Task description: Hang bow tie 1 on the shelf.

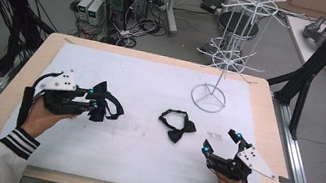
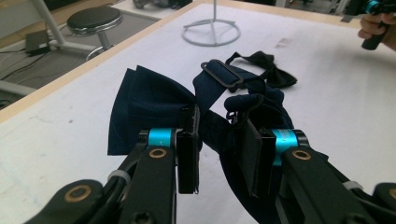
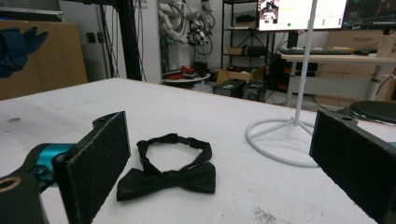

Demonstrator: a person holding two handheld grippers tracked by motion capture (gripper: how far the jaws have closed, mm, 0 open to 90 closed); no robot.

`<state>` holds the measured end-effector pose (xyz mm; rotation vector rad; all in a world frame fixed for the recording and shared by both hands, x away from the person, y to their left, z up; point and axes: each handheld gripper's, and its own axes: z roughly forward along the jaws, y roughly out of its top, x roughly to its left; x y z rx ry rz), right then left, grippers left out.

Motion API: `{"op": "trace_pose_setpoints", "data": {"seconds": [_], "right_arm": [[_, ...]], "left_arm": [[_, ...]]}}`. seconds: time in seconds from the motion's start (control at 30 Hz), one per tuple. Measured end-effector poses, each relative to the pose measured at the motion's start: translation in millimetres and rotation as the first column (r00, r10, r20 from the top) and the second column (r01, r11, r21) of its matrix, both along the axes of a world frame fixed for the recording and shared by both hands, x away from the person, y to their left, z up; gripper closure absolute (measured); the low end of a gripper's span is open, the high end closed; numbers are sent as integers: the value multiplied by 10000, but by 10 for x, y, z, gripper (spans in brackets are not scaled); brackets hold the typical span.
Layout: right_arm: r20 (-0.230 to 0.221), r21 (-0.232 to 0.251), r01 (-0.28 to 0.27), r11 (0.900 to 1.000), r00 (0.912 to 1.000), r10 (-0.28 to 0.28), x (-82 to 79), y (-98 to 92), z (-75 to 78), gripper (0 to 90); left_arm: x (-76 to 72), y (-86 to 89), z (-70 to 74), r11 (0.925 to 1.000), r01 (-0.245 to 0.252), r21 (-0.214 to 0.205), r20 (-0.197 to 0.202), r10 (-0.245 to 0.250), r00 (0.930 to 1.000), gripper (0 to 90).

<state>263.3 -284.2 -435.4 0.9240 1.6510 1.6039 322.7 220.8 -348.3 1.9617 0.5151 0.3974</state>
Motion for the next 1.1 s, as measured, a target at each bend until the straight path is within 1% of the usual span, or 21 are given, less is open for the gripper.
{"op": "trace_pose_setpoints", "data": {"seconds": [0.03, 0.1, 0.17, 0.23, 0.27, 0.3, 0.33, 0.4, 0.5, 0.6, 0.67, 0.73, 0.8, 0.87, 0.93, 1.07, 1.1], "right_arm": [[-21, -74, -35, 10000, 10000, 35, 3, 7, 23, 44], [1, -200, -129, 9997, 9999, 129, 14, 20, 80, 44], [-58, -214, -268, 9994, 9996, 267, 22, 38, 145, 44], [16, -294, -388, 9988, 9992, 389, 34, 65, 213, 44], [19, -328, -456, 9984, 9990, 457, 37, 82, 245, 44], [121, -360, -533, 9979, 9985, 537, 45, 102, 273, 43], [105, -398, -545, 9977, 9984, 550, 51, 124, 301, 43], [83, -334, -806, 9962, 9967, 809, 69, 174, 345, 43], [91, -275, -1090, 9937, 9940, 1093, 97, 249, 397, 40], [-11, -90, -1464, 9892, 9892, 1464, 126, 340, 450, 40], [22, -58, -1648, 9863, 9863, 1648, 142, 400, 483, 40], [31, -30, -1926, 9813, 9813, 1926, 152, 458, 513, 40], [59, -95, -2040, 9789, 9789, 2041, 152, 517, 545, 40], [-30, -104, -2317, 9727, 9728, 2317, 159, 571, 573, 40], [-89, -253, -2469, 9687, 9690, 2468, 165, 616, 594, 40], [-39, -550, -2726, 9606, 9621, 2728, 166, 722, 646, 42], [-69, -550, -2889, 9558, 9573, 2890, 170, 746, 655, 43]], "left_arm": [[9, -10, 8, 10000, 28, 9, 19, -28, 10000, 702], [19, -31, 19, 9999, 36, -110, 49, -35, 10000, 702], [33, -53, 28, 9995, 66, -303, 75, -64, 10000, 702], [50, -77, 38, 9993, 110, -348, 70, -107, 9999, 702], [57, -87, 44, 9991, 123, -399, 67, -121, 9999, 702], [65, -99, 49, 9987, 148, -488, 70, -145, 9999, 702], [74, -107, 56, 9984, 165, -538, 66, -162, 9998, 702], [87, -134, 67, 9973, 180, -708, 70, -175, 9998, 702], [99, -169, 86, 9963, 220, -833, 102, -213, 9997, 702], [110, -203, 107, 9951, 182, -976, 194, -163, 9997, 702], [119, -225, 122, 9938, 144, -1100, 249, -117, 9996, 702], [131, -255, 131, 9930, 100, -1179, 296, -65, 9995, 702], [150, -296, 135, 9927, 133, -1195, 241, -105, 9997, 702], [166, -332, 139, 9926, 181, -1202, 244, -153, 9996, 702], [184, -376, 149, 9916, 216, -1272, 245, -186, 9995, 701], [209, -456, 170, 9892, 211, -1448, 260, -175, 9995, 701], [212, -471, 174, 9890, 218, -1462, 257, -182, 9995, 702]]}}
